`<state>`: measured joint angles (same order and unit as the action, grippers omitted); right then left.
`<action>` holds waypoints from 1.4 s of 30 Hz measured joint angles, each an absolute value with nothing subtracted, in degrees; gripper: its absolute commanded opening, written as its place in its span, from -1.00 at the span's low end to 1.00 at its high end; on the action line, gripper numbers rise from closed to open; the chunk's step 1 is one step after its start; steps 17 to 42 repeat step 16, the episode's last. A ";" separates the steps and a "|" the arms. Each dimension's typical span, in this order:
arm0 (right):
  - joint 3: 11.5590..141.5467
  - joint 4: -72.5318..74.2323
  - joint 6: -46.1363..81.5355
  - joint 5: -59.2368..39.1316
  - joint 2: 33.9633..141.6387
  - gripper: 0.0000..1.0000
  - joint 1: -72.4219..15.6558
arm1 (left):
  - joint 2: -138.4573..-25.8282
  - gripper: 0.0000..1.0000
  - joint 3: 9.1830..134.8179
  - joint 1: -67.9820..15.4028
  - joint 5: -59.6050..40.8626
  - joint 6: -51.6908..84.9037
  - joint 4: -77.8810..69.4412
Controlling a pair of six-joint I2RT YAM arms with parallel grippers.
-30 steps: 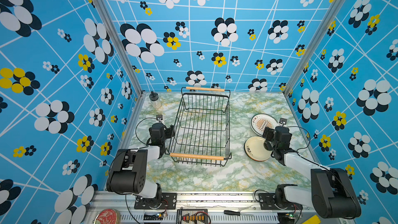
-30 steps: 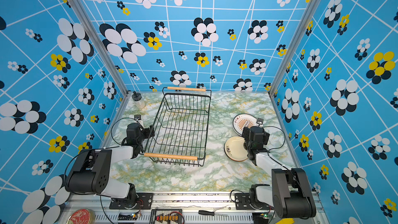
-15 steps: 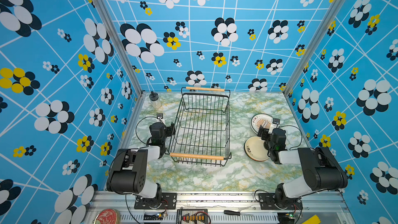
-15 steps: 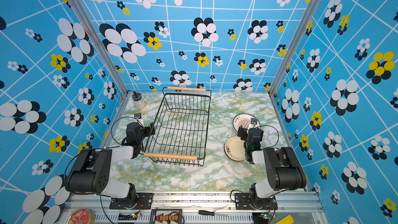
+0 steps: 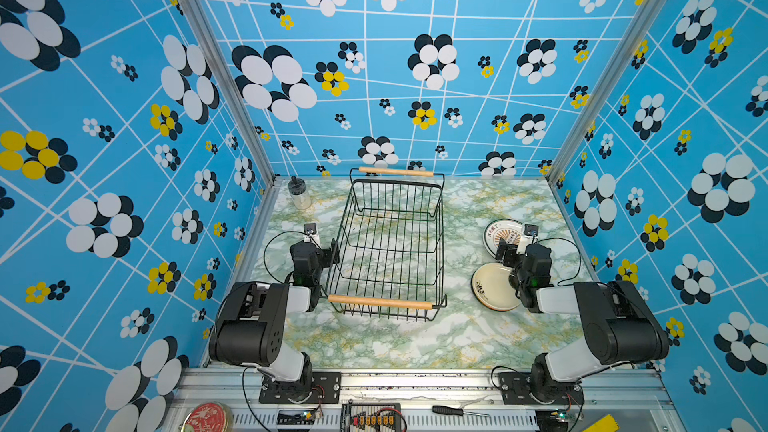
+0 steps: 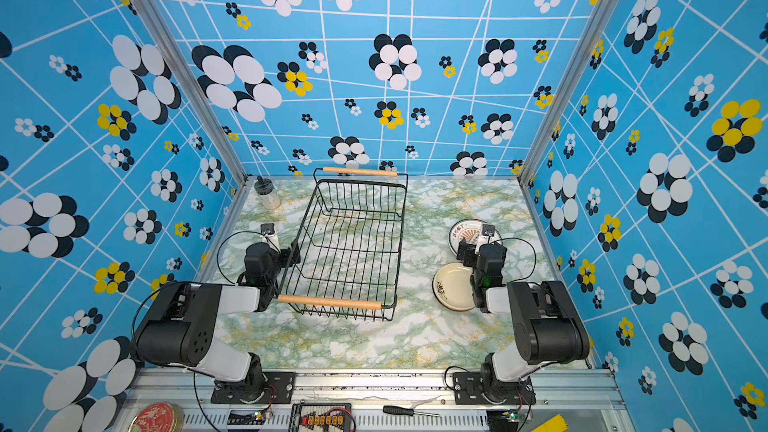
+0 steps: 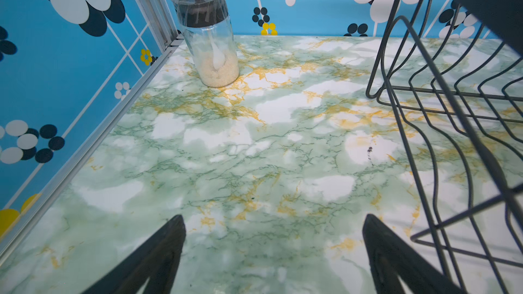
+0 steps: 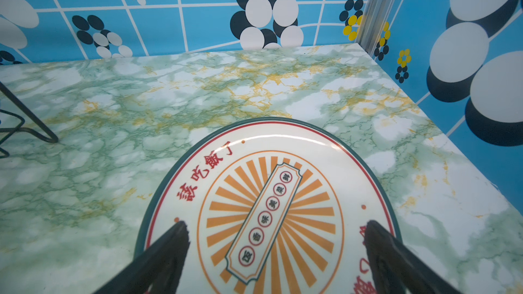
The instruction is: Unload the plates from the dish rack
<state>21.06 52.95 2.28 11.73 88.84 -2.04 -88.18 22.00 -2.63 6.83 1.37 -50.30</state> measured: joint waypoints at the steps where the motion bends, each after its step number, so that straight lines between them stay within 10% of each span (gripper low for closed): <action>1: 21.06 52.90 2.28 11.73 88.84 0.99 -2.04 | -88.18 0.99 22.00 -2.63 6.83 1.37 -50.50; 42: 21.06 52.90 2.28 11.73 88.84 0.99 -2.04 | -88.18 0.99 22.00 -2.63 6.81 1.37 -51.33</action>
